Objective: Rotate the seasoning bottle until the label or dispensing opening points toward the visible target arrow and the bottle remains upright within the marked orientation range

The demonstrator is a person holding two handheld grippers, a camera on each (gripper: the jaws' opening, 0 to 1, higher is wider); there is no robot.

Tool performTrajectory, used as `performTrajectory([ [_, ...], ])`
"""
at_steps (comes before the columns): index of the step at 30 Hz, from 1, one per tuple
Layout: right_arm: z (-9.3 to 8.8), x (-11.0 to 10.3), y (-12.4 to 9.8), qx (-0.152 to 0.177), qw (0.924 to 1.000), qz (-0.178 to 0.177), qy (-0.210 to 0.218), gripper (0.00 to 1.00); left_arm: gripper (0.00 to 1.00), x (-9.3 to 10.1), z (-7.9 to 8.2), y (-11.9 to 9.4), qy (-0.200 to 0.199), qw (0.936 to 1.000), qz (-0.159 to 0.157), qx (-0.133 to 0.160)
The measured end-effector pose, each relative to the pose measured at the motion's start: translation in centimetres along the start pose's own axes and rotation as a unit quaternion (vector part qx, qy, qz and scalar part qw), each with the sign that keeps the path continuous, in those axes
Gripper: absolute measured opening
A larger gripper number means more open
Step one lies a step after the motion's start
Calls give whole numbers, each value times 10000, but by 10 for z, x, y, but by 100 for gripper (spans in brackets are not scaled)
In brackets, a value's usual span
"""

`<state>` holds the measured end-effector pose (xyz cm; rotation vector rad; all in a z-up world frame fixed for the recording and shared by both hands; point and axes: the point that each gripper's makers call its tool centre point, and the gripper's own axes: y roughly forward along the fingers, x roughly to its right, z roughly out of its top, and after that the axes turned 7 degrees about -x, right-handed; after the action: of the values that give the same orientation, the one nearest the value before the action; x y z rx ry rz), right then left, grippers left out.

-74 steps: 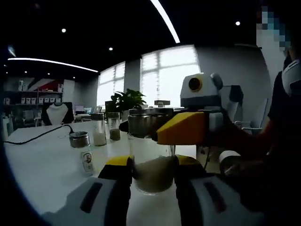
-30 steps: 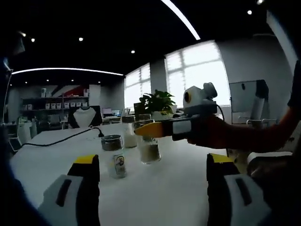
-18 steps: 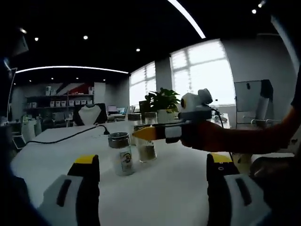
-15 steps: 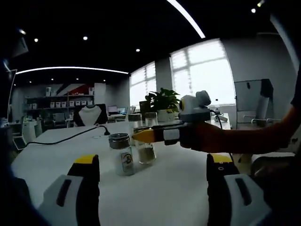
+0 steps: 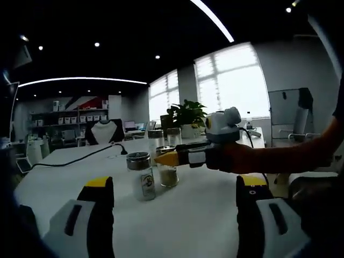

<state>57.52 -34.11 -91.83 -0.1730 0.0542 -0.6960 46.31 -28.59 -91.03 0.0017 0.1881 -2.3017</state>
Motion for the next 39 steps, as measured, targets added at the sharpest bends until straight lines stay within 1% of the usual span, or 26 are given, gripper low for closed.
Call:
performTrajectory([
  [10, -2, 0, -1, 18, 10000, -32, 0, 33, 100, 0, -2, 1, 0, 10000, 9, -33],
  [19, -5, -1, 0, -2, 9999, -142, -34, 33, 100, 1, -3, 2, 28, 10000, 14, -74],
  [29, -6, -2, 2, -42, 10000, -3, -68, 33, 100, 1, -5, 2, 16, 10000, 11, -88],
  [37, -7, -4, 1, -61, 10000, 7, -54, 33, 100, 1, -4, 2, 14, 10000, 3, -79],
  [39, -7, -5, 1, -129, 9999, 43, -84, 33, 100, 1, -5, 2, 14, 10000, -11, -88],
])
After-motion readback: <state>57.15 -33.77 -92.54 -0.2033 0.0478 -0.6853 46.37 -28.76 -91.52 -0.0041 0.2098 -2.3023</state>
